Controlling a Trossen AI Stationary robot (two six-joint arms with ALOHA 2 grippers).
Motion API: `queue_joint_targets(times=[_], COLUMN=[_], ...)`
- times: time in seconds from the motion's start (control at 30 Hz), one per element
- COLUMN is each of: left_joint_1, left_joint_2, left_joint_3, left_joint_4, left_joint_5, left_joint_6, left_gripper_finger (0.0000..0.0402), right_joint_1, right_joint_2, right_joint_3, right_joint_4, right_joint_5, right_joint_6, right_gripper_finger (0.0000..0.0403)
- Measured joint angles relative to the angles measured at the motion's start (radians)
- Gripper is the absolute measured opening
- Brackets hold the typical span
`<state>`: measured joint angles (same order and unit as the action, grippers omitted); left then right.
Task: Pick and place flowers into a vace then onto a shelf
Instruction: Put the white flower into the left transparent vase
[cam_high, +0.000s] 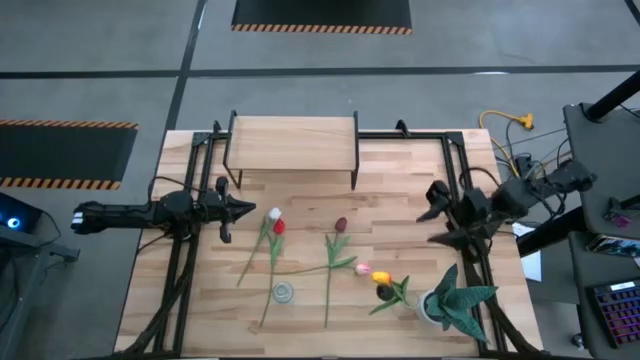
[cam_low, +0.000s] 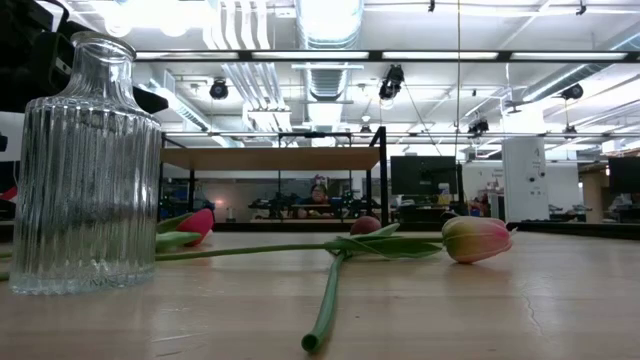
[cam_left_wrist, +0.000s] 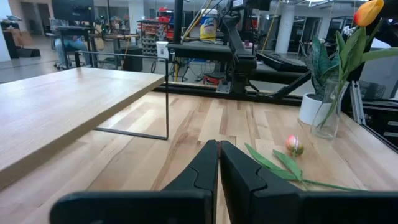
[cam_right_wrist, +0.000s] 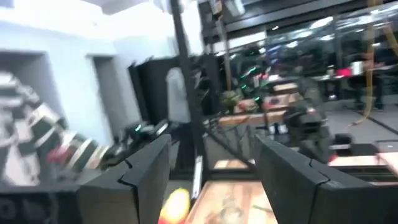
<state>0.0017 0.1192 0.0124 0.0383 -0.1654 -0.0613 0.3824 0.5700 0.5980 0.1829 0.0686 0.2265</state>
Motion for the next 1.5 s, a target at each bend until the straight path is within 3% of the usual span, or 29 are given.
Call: queue_joint_targets(times=[0.1,0.3,0.5,0.73,0.9,1.23,1.33,1.5], left_joint_1=[0.0,0.0,0.0,0.0,0.0,0.0,0.0,0.0], left_joint_2=[0.0,0.0,0.0,0.0,0.0,0.0,0.0,0.0], left_joint_3=[0.0,0.0,0.0,0.0,0.0,-0.001,0.0,-0.002], left_joint_4=[-0.001,-0.001,-0.001,-0.001,0.001,0.003,0.004,0.029], left_joint_5=[0.0,-0.016,-0.019,-0.02,-0.02,-0.023,-0.023,-0.026], left_joint_6=[0.0,0.0,0.0,0.0,0.0,0.0,0.0,-0.001], left_gripper_finger=[0.0,0.0,0.0,0.0,0.0,0.0,0.0,0.0], right_joint_1=[-0.085,-0.285,-0.361,-0.362,-0.361,-0.362,-0.361,-0.361], right_joint_2=[-0.001,0.057,0.079,0.06,0.039,-0.073,-0.146,-0.278], right_joint_3=[0.001,0.0,0.0,0.0,-0.043,-0.186,-0.226,-0.324], right_joint_4=[-0.011,-0.021,-0.022,-0.026,-0.045,-0.04,-0.076,-0.072], right_joint_5=[-0.032,-0.229,-0.443,-0.383,-0.426,-0.405,-0.379,-0.245], right_joint_6=[0.042,0.162,0.088,0.028,-0.023,-0.046,-0.047,-0.015], right_gripper_finger=[0.0219,0.0219,0.0217,0.0176,0.014,0.0016,0.0011,0.0009])
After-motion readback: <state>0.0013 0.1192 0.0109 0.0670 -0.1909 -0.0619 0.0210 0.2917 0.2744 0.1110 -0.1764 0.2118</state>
